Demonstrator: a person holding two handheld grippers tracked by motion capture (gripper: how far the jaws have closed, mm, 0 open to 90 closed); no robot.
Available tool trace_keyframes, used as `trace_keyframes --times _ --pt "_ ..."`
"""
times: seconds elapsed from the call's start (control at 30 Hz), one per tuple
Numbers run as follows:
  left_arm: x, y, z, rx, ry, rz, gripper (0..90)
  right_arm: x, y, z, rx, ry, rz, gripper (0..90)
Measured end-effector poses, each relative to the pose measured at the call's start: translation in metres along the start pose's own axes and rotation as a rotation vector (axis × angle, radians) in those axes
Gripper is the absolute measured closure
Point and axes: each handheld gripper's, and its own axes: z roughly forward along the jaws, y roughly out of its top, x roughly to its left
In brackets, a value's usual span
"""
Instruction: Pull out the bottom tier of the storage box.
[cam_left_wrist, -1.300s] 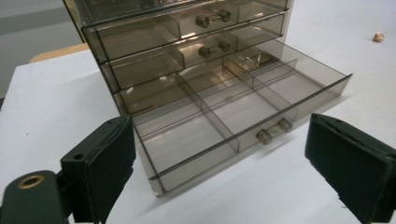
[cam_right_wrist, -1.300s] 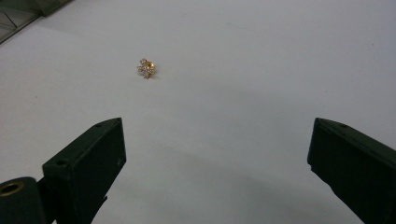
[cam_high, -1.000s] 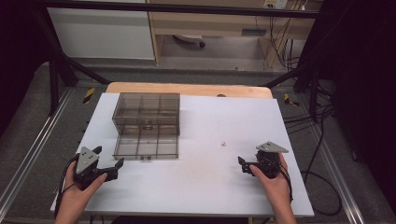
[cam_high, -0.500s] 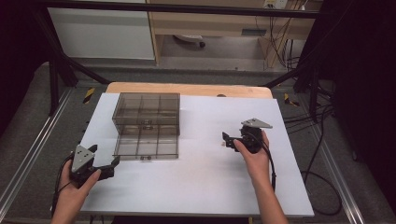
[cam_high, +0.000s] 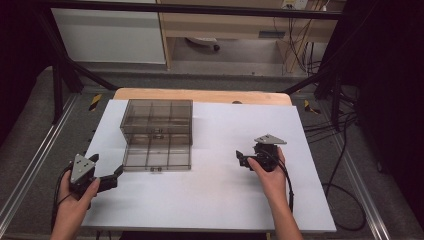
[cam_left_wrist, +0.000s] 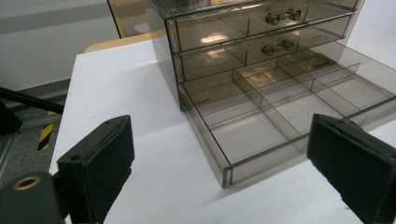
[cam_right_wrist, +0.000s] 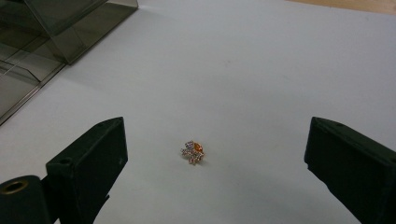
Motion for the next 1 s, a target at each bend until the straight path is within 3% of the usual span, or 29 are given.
trace_keyframes --times 0.57,1.0 --pt "-0.002 -0.002 0.003 0.018 -0.007 0.005 7.4 0.011 -0.003 0.009 0.030 0.055 -0.022 6.3" --pt "-0.003 -0.002 0.004 0.026 -0.012 0.010 7.4 0.020 -0.005 0.018 0.065 0.049 -0.056 6.3"
